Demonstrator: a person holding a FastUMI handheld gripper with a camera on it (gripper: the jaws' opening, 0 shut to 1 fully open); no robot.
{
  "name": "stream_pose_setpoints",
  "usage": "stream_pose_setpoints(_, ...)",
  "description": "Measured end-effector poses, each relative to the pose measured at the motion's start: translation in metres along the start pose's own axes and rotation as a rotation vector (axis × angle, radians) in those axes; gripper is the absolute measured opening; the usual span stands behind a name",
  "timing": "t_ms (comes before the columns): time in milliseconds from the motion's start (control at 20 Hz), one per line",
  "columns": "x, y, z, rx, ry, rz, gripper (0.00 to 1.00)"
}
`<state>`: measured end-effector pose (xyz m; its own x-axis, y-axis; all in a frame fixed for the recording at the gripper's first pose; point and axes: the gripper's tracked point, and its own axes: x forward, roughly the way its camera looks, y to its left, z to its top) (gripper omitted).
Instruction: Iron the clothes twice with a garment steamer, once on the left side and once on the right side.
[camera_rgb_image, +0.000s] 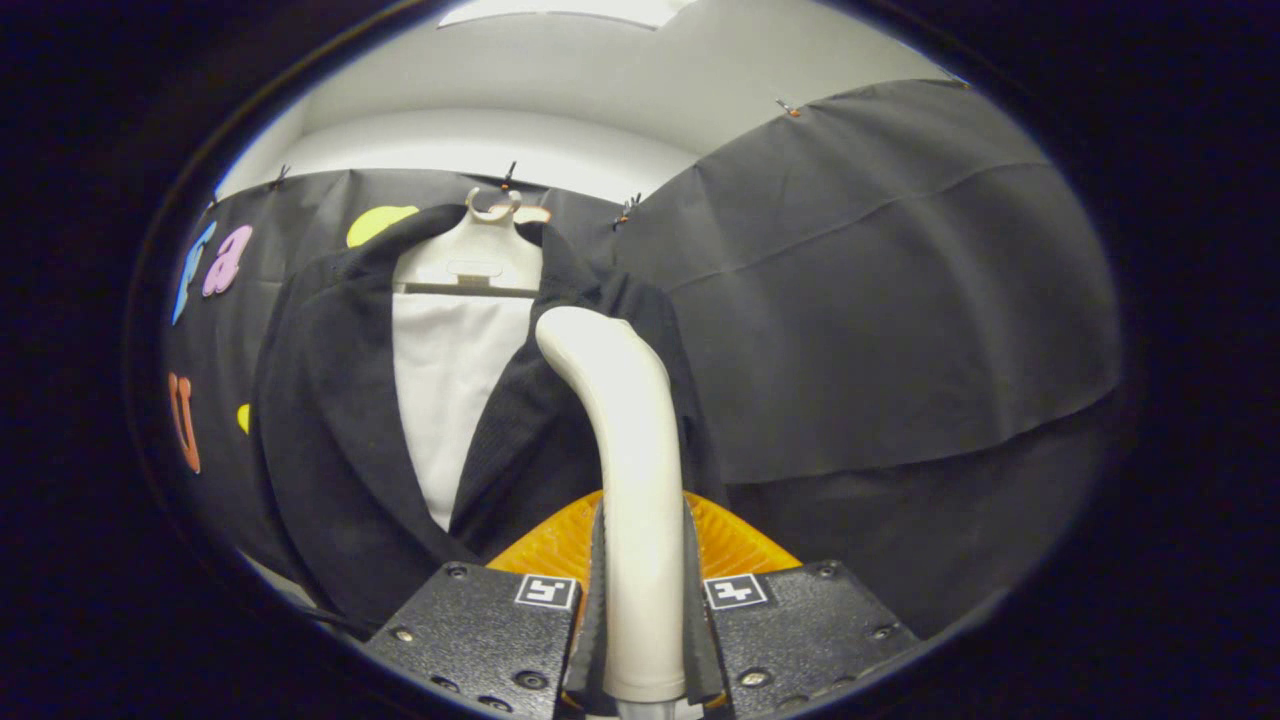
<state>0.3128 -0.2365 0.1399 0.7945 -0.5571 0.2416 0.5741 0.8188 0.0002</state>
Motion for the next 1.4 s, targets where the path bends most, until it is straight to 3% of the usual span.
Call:
stream_pose_setpoints(550,-0.049,-0.020,-0.098,-0.037,0.139,-0.055,0.33)
stream_pose_setpoints(1400,-0.105,-0.033,-0.219,-0.177,0.319,-0.059,0.33)
